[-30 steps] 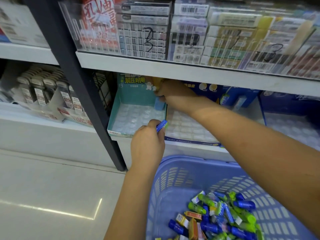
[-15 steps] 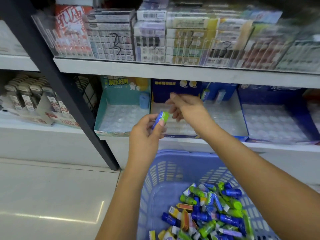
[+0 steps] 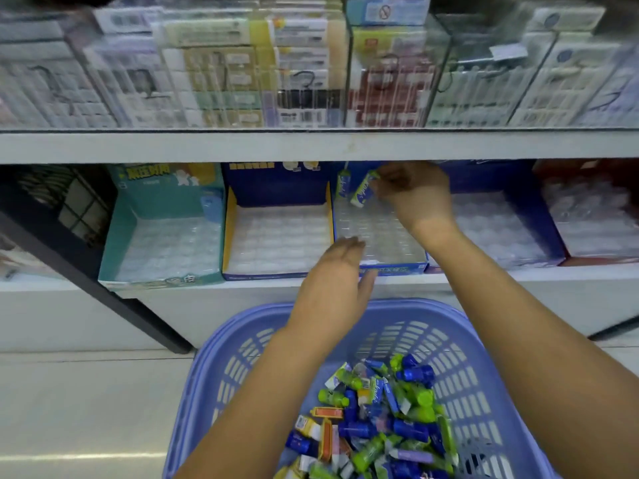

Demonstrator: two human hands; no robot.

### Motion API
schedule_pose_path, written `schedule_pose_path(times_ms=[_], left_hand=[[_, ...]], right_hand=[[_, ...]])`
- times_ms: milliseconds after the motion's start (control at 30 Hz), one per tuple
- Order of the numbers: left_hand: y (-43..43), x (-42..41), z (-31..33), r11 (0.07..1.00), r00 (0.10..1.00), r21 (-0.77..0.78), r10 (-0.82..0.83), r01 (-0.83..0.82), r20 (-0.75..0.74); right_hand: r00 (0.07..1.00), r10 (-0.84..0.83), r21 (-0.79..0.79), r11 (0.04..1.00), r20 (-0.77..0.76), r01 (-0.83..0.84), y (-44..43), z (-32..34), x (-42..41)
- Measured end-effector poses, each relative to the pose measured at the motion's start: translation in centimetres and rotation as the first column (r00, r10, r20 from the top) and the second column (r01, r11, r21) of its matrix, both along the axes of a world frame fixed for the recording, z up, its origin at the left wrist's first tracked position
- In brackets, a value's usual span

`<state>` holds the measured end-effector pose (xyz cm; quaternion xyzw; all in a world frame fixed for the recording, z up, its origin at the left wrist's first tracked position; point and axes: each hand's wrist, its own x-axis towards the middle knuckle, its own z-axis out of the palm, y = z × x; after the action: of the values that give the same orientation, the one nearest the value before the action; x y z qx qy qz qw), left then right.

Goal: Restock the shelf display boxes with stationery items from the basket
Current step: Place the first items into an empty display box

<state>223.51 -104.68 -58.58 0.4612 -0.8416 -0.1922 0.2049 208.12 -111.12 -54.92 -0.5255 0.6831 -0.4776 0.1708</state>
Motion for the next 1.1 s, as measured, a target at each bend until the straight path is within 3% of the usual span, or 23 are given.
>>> schedule_pose_path(times_ms=[133,300,500,567,667,733,767,833,900,967,1033,1100], left_hand=[[0.4,-0.5,-1.2,0.995,0.975,-0.062,-0.059,0.074,0.215],[0.4,-0.4,-1.8,0.993,0.972,-0.089,-0.059,0.081,0.226],[0.4,-0.4,-1.8,0.996,0.971,-0.057,-0.058,0.073,0.231],[0.7,-0.3,-1.4,0.996,0.980,-0.045,-0.063,0.073,0.186],[2.2,0.4,-0.9,0.991,0.997,-0.126,-0.048,0.040,-0.066],[3.8,1.2,-2.2,0.983,0.980,-0.181,-0.034,-0.003,-0.197],[4.6,1.4,-3.4,0.989,0.981,-0.149,-0.022,-0.007,-0.194],[5.8,1.7,-6.4,0.996,0.996,0.082,-0.020,0.028,-0.091],[6.7,1.8,-10.0,0.936,0.994,0.346,-0.090,0.066,0.055],[7.8,2.0,-13.3,0.857,0.971,0.510,-0.181,0.076,0.159],[8.8,2.2,-16.0,0.810,0.964,0.585,-0.181,0.033,0.197],[9.3,2.4,-18.0,0.821,0.981,0.569,-0.072,-0.045,0.180]], right_hand=[[0.985,0.170,0.041,0.985,-0.013,-0.169,-3.4,-1.0,0.4],[0.960,0.266,0.151,0.956,-0.082,-0.252,-5.4,-1.8,0.0],[0.904,0.300,0.228,0.944,-0.304,-0.237,-5.5,-1.5,0.3],[0.875,0.332,0.283,0.929,-0.352,-0.238,-4.9,-0.6,0.8],[0.823,0.342,0.307,0.927,-0.453,-0.216,-2.1,0.8,1.2],[0.851,0.316,0.269,0.939,-0.419,-0.215,1.7,0.8,1.5],[0.865,0.350,0.302,0.921,-0.359,-0.247,4.0,0.4,1.6],[0.841,0.475,0.488,0.816,-0.259,-0.311,8.4,-1.5,2.1],[0.782,0.585,0.705,0.648,-0.218,-0.288,11.9,-4.8,2.5],[0.759,0.618,0.839,0.509,-0.203,-0.191,13.8,-8.9,2.7],[0.743,0.631,0.905,0.417,-0.223,-0.083,14.6,-12.9,2.6],[0.728,0.643,0.927,0.375,-0.238,-0.028,14.9,-15.6,2.6]])
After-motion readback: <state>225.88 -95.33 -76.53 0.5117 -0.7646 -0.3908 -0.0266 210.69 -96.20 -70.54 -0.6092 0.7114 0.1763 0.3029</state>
